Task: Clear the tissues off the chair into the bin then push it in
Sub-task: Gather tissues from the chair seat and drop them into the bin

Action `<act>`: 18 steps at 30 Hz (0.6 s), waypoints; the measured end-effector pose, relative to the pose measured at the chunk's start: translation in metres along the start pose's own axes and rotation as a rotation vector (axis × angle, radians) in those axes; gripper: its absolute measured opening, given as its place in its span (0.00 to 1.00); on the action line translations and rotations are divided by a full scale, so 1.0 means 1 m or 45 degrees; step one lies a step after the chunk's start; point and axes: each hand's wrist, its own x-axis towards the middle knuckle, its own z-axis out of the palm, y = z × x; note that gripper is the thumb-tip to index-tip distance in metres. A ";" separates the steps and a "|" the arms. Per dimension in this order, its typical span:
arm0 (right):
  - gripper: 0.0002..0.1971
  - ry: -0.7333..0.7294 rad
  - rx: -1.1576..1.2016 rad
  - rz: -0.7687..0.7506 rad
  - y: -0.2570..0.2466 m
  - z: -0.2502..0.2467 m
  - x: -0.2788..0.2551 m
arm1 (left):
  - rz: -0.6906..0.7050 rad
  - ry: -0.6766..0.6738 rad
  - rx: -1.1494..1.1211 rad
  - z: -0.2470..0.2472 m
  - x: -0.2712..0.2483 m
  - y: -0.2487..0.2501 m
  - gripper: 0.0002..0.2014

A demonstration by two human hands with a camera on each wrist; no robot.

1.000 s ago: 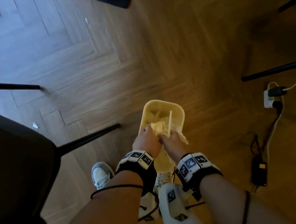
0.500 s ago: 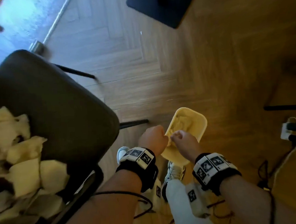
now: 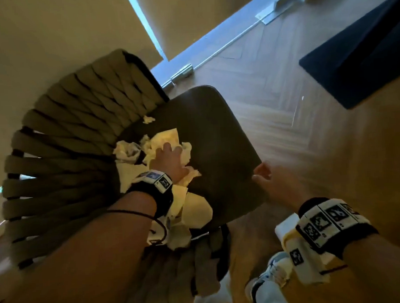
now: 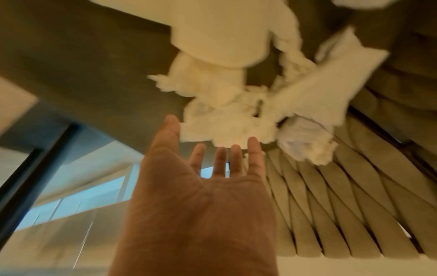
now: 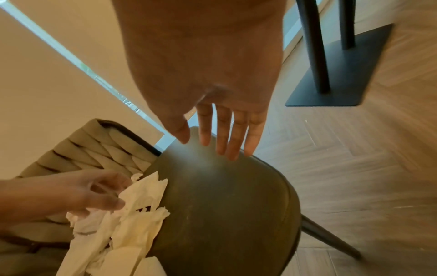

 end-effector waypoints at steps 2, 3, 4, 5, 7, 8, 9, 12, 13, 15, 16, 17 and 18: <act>0.08 -0.027 -0.063 0.005 -0.009 0.008 0.012 | -0.024 -0.015 0.097 -0.007 0.029 -0.032 0.42; 0.08 -0.036 -0.080 0.007 -0.012 0.013 0.018 | -0.030 -0.033 0.091 -0.009 0.043 -0.041 0.47; 0.09 -0.045 -0.098 0.011 -0.015 0.019 0.025 | -0.038 -0.058 0.049 -0.010 0.055 -0.045 0.52; 0.09 -0.057 -0.117 0.016 -0.018 0.025 0.031 | -0.051 -0.084 0.000 -0.010 0.066 -0.045 0.55; 0.08 -0.108 -0.160 0.064 -0.025 0.036 0.040 | -0.086 -0.157 -0.057 -0.006 0.084 -0.039 0.60; 0.08 -0.137 -0.169 0.086 -0.030 0.043 0.045 | -0.109 -0.200 -0.068 -0.001 0.092 -0.037 0.61; 0.09 -0.160 -0.169 0.092 -0.034 0.049 0.051 | -0.140 -0.236 -0.082 0.004 0.099 -0.037 0.62; 0.11 -0.216 -0.177 0.090 -0.045 0.064 0.067 | -0.204 -0.217 -0.156 0.024 0.115 -0.038 0.64; 0.11 -0.233 -0.179 0.091 -0.049 0.067 0.072 | -0.193 -0.156 -0.160 0.028 0.116 -0.039 0.64; 0.12 -0.257 -0.179 0.083 -0.060 0.073 0.081 | -0.150 -0.039 -0.173 0.031 0.115 -0.044 0.61; 0.13 -0.265 -0.174 0.080 -0.066 0.076 0.084 | -0.140 -0.008 -0.210 0.031 0.114 -0.046 0.56; 0.13 -0.279 -0.161 0.082 -0.072 0.079 0.087 | -0.138 -0.004 -0.253 0.029 0.113 -0.050 0.50; 0.13 -0.292 -0.142 0.086 -0.077 0.081 0.090 | -0.126 -0.007 -0.291 0.027 0.112 -0.054 0.44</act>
